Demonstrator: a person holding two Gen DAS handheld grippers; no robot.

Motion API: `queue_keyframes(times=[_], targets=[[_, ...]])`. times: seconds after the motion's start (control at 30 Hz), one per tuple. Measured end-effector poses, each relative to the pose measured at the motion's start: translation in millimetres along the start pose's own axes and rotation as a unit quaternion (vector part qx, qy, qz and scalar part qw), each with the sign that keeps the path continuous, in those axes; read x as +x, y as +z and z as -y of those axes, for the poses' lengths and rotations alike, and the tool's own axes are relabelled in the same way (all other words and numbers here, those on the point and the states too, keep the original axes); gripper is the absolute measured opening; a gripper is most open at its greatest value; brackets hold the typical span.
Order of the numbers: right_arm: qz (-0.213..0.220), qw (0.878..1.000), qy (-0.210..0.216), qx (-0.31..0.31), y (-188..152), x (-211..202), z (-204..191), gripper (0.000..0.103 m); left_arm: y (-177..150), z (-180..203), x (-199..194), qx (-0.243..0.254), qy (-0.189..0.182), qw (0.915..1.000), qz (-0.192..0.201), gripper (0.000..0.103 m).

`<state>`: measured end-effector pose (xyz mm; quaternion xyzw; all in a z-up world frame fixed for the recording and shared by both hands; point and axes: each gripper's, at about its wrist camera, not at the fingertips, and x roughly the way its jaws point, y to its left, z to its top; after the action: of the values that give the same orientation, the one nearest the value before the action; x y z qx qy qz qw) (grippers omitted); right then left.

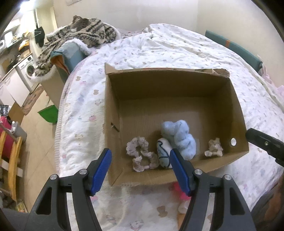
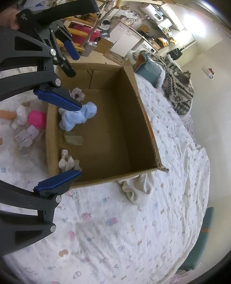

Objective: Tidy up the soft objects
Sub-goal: 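Withdraw both tools from the box toward the remaining items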

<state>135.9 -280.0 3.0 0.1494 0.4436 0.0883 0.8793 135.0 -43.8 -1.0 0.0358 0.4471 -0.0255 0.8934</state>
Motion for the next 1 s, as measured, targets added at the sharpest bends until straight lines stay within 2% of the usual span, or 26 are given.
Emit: queue_keyframes(times=[0.37,0.7,1.0], targets=[[-0.016,1.000,-0.003,0.014,-26.4,-11.1,7.5,0.073,-21.0,-6.1,-13.5,-0.029,-0.009,0.9994,-0.016,0.065],[-0.045,0.998,0.013,0.036,-47.3,-12.0,8.2,0.073,-44.1,0.8,-10.4,-0.034,-0.046,0.9961,-0.067,0.065],[-0.080,0.992,0.028,0.091,-56.9,3.0,26.5,0.073,-60.8,-3.5,13.0,-0.081,-0.079,0.9854,-0.127,0.065]])
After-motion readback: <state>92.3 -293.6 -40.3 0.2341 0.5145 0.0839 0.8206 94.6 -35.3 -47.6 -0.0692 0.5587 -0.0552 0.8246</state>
